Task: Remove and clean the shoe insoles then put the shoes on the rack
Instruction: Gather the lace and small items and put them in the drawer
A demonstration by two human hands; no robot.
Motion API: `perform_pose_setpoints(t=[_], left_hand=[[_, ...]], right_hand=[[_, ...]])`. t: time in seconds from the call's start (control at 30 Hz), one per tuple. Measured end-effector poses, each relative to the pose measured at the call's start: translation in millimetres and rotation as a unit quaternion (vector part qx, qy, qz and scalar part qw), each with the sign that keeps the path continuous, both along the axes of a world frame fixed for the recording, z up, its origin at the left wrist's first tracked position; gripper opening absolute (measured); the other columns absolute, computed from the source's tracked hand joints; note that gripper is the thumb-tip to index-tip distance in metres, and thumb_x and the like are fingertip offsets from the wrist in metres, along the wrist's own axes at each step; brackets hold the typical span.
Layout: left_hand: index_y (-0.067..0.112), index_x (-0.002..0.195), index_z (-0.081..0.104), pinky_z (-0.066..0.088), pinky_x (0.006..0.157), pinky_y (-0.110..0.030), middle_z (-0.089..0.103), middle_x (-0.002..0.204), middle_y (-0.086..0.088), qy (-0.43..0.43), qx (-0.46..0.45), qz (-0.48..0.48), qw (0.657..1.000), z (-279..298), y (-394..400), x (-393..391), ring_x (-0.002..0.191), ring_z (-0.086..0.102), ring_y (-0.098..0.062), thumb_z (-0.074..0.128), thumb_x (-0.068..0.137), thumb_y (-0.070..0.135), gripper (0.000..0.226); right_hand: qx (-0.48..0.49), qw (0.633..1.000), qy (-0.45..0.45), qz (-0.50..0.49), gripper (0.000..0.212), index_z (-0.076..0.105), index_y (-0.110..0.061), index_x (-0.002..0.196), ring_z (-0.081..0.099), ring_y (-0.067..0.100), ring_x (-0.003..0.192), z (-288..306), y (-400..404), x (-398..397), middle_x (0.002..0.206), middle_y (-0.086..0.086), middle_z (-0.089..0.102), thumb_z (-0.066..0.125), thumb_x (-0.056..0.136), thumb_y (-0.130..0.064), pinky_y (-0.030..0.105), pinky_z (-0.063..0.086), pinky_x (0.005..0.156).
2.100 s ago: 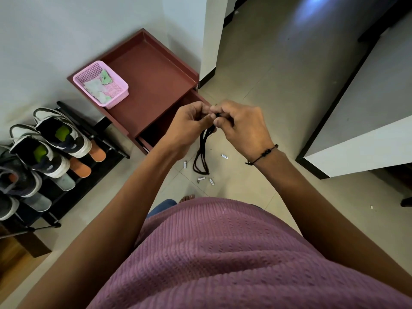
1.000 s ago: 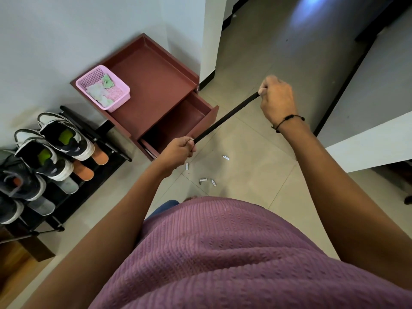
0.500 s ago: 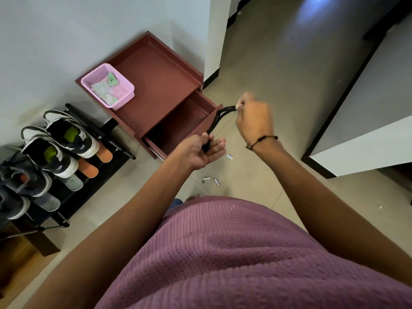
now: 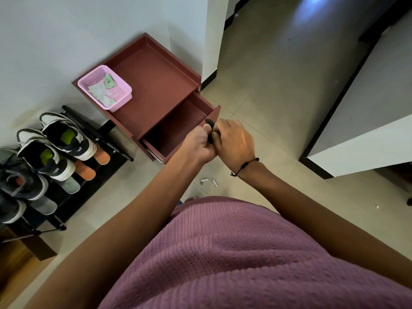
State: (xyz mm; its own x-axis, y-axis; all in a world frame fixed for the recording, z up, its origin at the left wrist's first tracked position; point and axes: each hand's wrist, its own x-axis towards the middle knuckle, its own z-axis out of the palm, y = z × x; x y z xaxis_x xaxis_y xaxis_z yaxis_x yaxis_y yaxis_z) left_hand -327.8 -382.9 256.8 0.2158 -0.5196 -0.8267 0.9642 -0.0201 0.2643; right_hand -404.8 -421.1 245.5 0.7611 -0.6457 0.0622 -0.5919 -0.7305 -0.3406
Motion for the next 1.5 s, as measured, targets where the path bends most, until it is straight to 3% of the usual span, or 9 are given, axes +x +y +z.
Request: perform_pose_setpoints(t=[0.17,0.43,0.57,0.67,0.87,0.93,1.07,1.13,1.5], left_hand=[[0.008,0.072,0.046,0.042,0.051,-0.027,0.048,0.06,-0.002,-0.098,0.031,-0.042,0.994,-9,2,6,0.054,0.043,-0.012,0.031,0.1,0.006,0.031],[0.011,0.071,0.045,0.022,0.043,-0.02,0.031,0.055,0.001,-0.304,0.012,-0.392,0.868,-13,17,18,0.04,0.02,-0.007,0.029,0.102,0.016,0.036],[0.012,0.07,0.044,0.023,0.042,-0.018,0.029,0.055,0.002,-0.289,-0.005,-0.428,0.856,-16,22,23,0.039,0.021,-0.006,0.029,0.102,0.015,0.036],[0.012,0.073,0.046,0.023,0.042,-0.02,0.03,0.056,0.002,-0.316,0.024,-0.432,0.844,-27,32,30,0.043,0.022,-0.007,0.028,0.103,0.017,0.036],[0.012,0.075,0.046,0.023,0.05,-0.023,0.033,0.06,0.0,-0.355,0.029,-0.388,0.85,-46,46,32,0.049,0.025,-0.01,0.029,0.104,0.021,0.035],[0.013,0.075,0.048,0.027,0.05,-0.024,0.037,0.062,0.0,-0.446,0.067,-0.408,0.794,-50,45,29,0.052,0.03,-0.011,0.032,0.103,0.023,0.033],[0.012,0.086,0.048,0.031,0.057,-0.031,0.047,0.071,-0.001,-0.637,0.159,-0.495,0.57,-60,53,21,0.063,0.044,-0.017,0.047,0.097,0.032,0.023],[0.012,0.086,0.047,0.031,0.061,-0.031,0.048,0.075,-0.005,-0.653,0.188,-0.5,0.537,-69,63,17,0.07,0.047,-0.022,0.043,0.099,0.035,0.026],[-0.002,0.099,0.064,0.042,0.078,-0.033,0.062,0.1,-0.022,-0.523,0.231,-0.441,0.692,-132,75,81,0.093,0.056,-0.033,0.037,0.098,0.007,0.028]], right_hand=[[0.011,0.993,-0.106,0.055,0.036,0.066,-0.011,0.082,0.051,0.023,0.076,-10,-8,-10,0.076,0.003,0.057,0.036,0.085,-0.031,0.036,0.044,0.068],[0.178,0.952,0.106,0.227,0.058,0.038,-0.022,0.139,0.032,0.017,0.135,-6,-53,-6,0.141,0.0,0.045,0.05,0.086,-0.003,0.044,0.019,0.111],[0.308,0.926,0.116,0.185,0.032,0.052,-0.017,0.121,0.055,0.005,0.083,-7,-52,-7,0.093,-0.004,0.061,0.045,0.092,-0.004,0.009,0.039,0.067],[0.289,0.923,0.167,0.193,0.02,0.059,-0.007,0.103,0.049,0.012,0.068,-7,-62,-7,0.071,-0.004,0.05,0.04,0.097,-0.011,0.029,0.044,0.07],[0.429,0.886,0.124,0.128,0.026,0.06,0.0,0.094,0.043,0.004,0.04,-23,-85,1,0.058,-0.001,0.038,0.036,0.099,-0.008,0.017,0.045,0.051],[0.486,0.866,0.088,0.084,0.023,0.058,0.003,0.095,0.036,0.004,0.035,-36,-89,6,0.055,0.0,0.036,0.037,0.099,-0.006,0.021,0.047,0.047],[0.528,0.846,0.051,0.045,0.028,0.05,-0.004,0.07,0.035,0.005,0.034,-55,-85,20,0.053,0.002,0.037,0.042,0.096,-0.005,0.021,0.046,0.043],[0.515,0.853,0.062,0.052,0.031,0.05,-0.008,0.064,0.037,0.006,0.035,-63,-78,30,0.055,0.004,0.039,0.044,0.094,-0.005,0.023,0.047,0.044],[0.511,0.844,0.157,-0.042,0.024,0.062,-0.007,0.063,0.045,0.015,0.044,-111,-75,110,0.059,0.01,0.054,0.051,0.08,0.007,0.029,0.042,0.049]])
